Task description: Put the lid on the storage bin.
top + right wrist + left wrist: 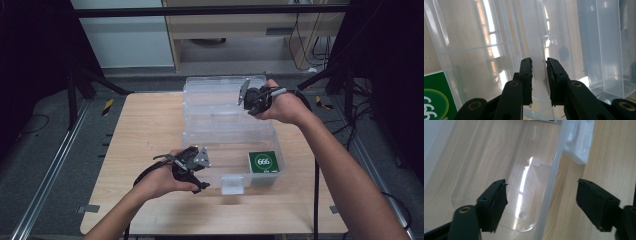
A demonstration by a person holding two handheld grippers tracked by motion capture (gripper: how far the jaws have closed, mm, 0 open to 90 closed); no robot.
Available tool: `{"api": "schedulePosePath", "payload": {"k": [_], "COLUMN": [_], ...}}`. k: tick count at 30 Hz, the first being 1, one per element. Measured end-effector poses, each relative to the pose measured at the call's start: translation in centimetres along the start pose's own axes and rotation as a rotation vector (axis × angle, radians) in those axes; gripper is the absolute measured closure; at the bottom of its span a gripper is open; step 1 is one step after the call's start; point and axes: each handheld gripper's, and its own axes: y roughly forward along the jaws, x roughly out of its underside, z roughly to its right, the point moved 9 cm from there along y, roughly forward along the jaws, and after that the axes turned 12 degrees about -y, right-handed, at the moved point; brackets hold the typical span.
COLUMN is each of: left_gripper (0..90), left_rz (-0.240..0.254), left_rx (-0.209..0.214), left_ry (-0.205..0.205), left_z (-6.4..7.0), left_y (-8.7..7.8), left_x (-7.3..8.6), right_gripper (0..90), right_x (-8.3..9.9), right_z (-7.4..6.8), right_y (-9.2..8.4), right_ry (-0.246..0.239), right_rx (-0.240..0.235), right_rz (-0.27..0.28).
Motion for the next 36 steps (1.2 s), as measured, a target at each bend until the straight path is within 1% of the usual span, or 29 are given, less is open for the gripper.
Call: {"api": "schedulePosePath", "payload": {"k": [2, 4, 5, 9, 13, 16, 17, 19, 20, 23, 24, 25, 29, 32, 34, 35, 36], "left_gripper": [31.7, 38.9, 42.5, 52.2, 60.5, 66.5, 68.2, 69.3, 72.7, 78.3, 79.6, 79.6, 79.6, 79.6, 79.6, 79.5, 79.5], "left_rz": [-0.008, -0.014, -0.016, -0.024, -0.033, -0.029, -0.029, -0.03, -0.029, -0.028, -0.026, -0.025, -0.018, -0.017, -0.017, -0.014, -0.014], "left_rx": [0.001, -0.001, 0.005, 0.014, 0.014, 0.007, 0.018, 0.021, 0.027, 0.038, 0.035, 0.03, 0.028, 0.017, 0.016, 0.015, 0.015], "left_ry": [-0.001, 0.001, 0.002, 0.004, 0.004, -0.001, -0.006, -0.007, -0.007, -0.011, -0.013, -0.017, -0.03, -0.03, -0.032, -0.04, -0.04], "left_z": [0.0, -0.1, -0.1, -0.2, -0.3, -0.4, -0.4, -0.4, -0.3, -0.3, -0.3, -0.5, -0.6, -0.6, -0.6, -0.6, -0.6], "left_y": [0.2, 0.2, 0.4, 0.8, 1.0, 1.1, 1.1, 1.1, 1.1, 1.2, 1.2, 1.2, 1.3, 1.3, 1.3, 1.3, 1.3], "left_x": [0.2, 0.3, 0.5, 0.7, 0.8, 0.8, 0.8, 0.9, 0.9, 0.9, 0.9, 0.9, 0.9, 0.9, 0.9, 0.9, 0.9], "right_gripper": [75.6, 75.8, 75.8, 76.0, 75.9, 75.9, 75.9, 75.9, 75.8, 75.9, 76.0, 76.0, 76.2, 77.8, 78.7, 80.4, 80.4], "right_x": [0.0, 0.0, 0.0, 0.1, 0.1, 0.1, 0.1, 0.1, 0.1, 0.1, 0.1, 0.1, 0.1, -0.2, -0.4, -0.6, -0.6], "right_z": [0.0, 0.0, -0.1, -0.1, 0.0, 0.0, 0.0, 0.0, 0.0, 0.1, 0.2, 0.2, 0.3, 0.2, 0.1, -0.1, -0.1], "right_y": [0.0, 0.0, 0.0, 0.0, 0.0, 0.1, 0.1, 0.1, 0.1, 0.2, 0.2, 0.3, 0.4, 0.3, 0.2, -0.1, -0.1], "right_ry": [-0.003, -0.007, -0.008, -0.01, -0.009, -0.008, -0.008, -0.008, -0.008, -0.006, -0.007, -0.008, -0.006, -0.024, -0.029, -0.045, -0.045], "right_rx": [0.004, 0.006, 0.014, 0.017, 0.018, 0.017, 0.018, 0.019, 0.019, 0.023, 0.026, 0.028, 0.033, 0.033, 0.032, 0.024, 0.024], "right_rz": [-0.008, -0.013, -0.017, -0.024, -0.026, -0.029, -0.029, -0.027, -0.029, -0.027, -0.029, -0.03, -0.029, -0.027, -0.027, -0.03, -0.03]}}
